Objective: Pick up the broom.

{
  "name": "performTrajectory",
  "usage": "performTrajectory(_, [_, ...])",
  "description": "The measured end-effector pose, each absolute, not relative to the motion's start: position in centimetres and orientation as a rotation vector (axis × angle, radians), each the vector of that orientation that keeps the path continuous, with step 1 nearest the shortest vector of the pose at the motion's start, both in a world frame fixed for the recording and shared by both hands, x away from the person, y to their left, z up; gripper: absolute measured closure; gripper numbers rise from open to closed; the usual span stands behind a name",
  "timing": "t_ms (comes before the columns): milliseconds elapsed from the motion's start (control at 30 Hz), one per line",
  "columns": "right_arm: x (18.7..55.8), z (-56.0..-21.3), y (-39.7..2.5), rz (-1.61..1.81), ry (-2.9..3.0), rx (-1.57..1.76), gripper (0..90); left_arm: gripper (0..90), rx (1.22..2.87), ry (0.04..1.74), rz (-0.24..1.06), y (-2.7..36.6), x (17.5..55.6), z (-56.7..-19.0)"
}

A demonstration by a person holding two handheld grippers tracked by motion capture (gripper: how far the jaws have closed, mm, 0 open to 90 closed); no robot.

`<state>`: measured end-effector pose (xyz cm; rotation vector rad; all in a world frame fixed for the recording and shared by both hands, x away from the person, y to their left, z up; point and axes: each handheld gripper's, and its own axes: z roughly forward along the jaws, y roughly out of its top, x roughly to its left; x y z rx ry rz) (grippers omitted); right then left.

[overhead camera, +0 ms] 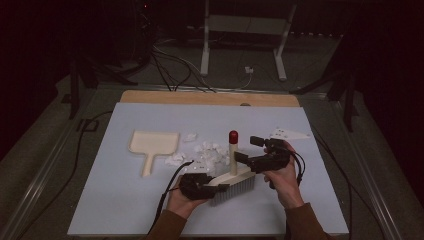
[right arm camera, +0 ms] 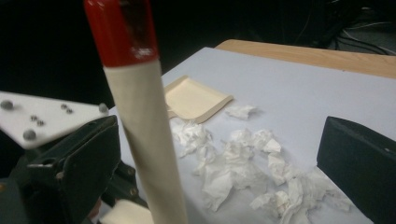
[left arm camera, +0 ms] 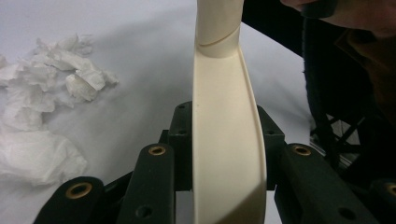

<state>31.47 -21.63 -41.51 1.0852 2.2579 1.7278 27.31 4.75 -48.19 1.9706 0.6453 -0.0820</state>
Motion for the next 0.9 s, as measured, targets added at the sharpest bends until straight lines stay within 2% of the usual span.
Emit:
performTrajectory(333, [30.8,-41.7,-20.3,1.596,2.407,0.922,0.0,69.2,1.953,0.593,-0.098,7.4,28.0,-46.9])
performTrajectory(633, [30.8,-41.6,-18.4,1.513,2.588,0.755,0.3,69.1,1.948,0.469,-0.164,9.9,28.7,-45.3])
performTrajectory(900, [30.6,-41.7,-16.6,1.479,2.753,0.612,18.9,69.2,1.965,0.361,-0.237,10.7,29.1,-44.9])
